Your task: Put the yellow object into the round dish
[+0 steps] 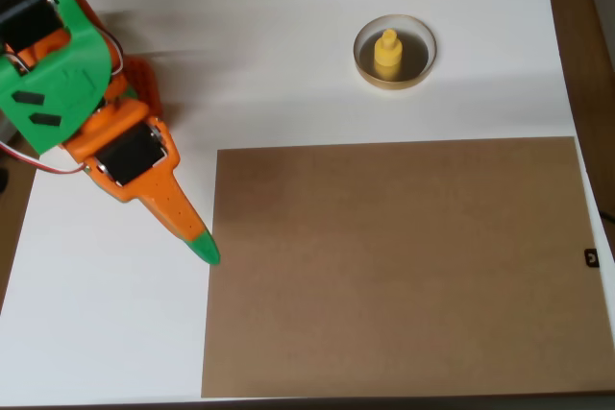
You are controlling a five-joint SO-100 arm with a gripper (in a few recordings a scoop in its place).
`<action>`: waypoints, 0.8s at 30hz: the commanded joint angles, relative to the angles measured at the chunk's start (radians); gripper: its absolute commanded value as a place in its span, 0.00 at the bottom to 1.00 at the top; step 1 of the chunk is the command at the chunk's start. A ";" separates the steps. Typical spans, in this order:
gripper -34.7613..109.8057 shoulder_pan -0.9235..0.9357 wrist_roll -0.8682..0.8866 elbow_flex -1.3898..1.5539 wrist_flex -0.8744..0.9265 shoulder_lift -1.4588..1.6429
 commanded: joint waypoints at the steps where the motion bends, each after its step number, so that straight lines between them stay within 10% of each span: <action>1: 0.42 0.049 0.003 0.044 -0.046 0.049; 24: 0.41 0.179 0.043 0.371 -0.173 0.293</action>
